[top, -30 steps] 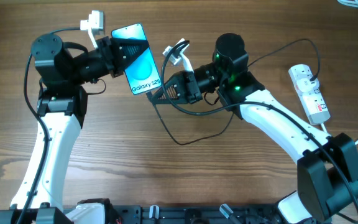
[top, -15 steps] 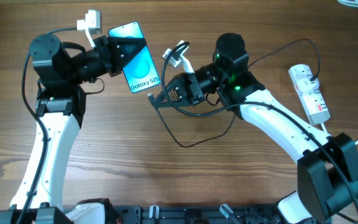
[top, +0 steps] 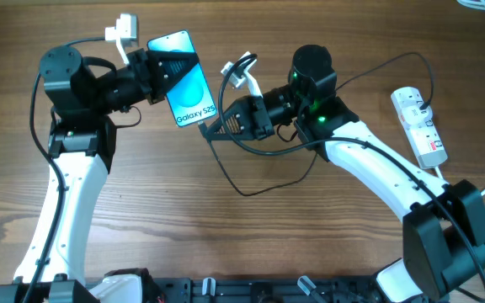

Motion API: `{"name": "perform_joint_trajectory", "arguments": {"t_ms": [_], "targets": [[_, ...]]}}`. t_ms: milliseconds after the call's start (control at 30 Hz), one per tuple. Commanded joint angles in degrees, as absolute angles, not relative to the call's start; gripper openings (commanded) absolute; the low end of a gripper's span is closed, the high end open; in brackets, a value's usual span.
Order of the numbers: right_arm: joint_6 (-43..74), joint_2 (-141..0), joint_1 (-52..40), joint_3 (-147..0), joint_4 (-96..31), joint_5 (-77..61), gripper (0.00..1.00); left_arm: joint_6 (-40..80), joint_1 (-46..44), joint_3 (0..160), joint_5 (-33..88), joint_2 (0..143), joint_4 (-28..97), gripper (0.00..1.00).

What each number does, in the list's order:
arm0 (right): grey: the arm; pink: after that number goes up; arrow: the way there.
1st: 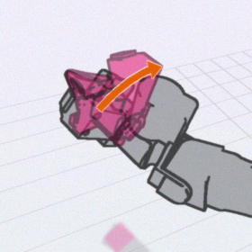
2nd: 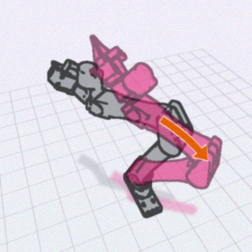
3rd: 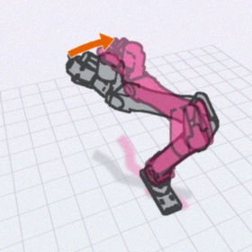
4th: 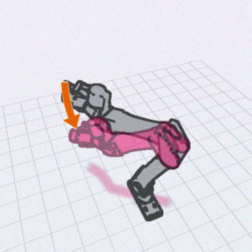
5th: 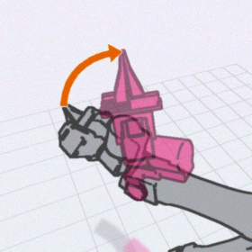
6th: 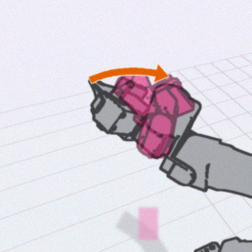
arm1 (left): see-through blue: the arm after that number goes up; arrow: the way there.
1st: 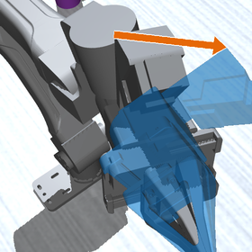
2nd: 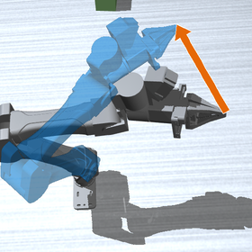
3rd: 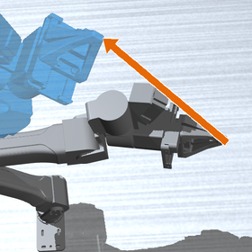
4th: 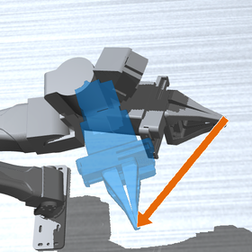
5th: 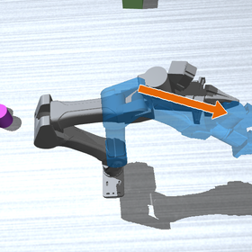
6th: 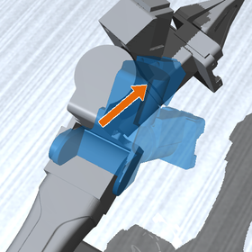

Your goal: Plug charger to phone and switch on socket

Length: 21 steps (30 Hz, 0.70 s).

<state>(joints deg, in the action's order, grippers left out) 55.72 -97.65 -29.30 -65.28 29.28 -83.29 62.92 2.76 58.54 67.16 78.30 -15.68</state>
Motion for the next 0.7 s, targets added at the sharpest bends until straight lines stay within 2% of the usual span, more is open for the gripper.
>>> {"name": "perform_joint_trajectory", "arguments": {"t_ms": [0,267,667], "targets": [[56.6,-97.6,-29.28,-65.98,29.95,-83.2,0.04,63.02,3.14,59.13,67.99,77.62,-16.08,0.04],[56.55,-97.6,-29.28,-65.98,30.22,-87.72,0.04,61.91,3.11,59.13,67.81,77.62,-16.05,0.04],[58.59,-97.6,-29.28,-65.98,31.66,-84.9,0.04,61.93,3.11,59.13,68.53,77.62,-16.03,0.04]]}}
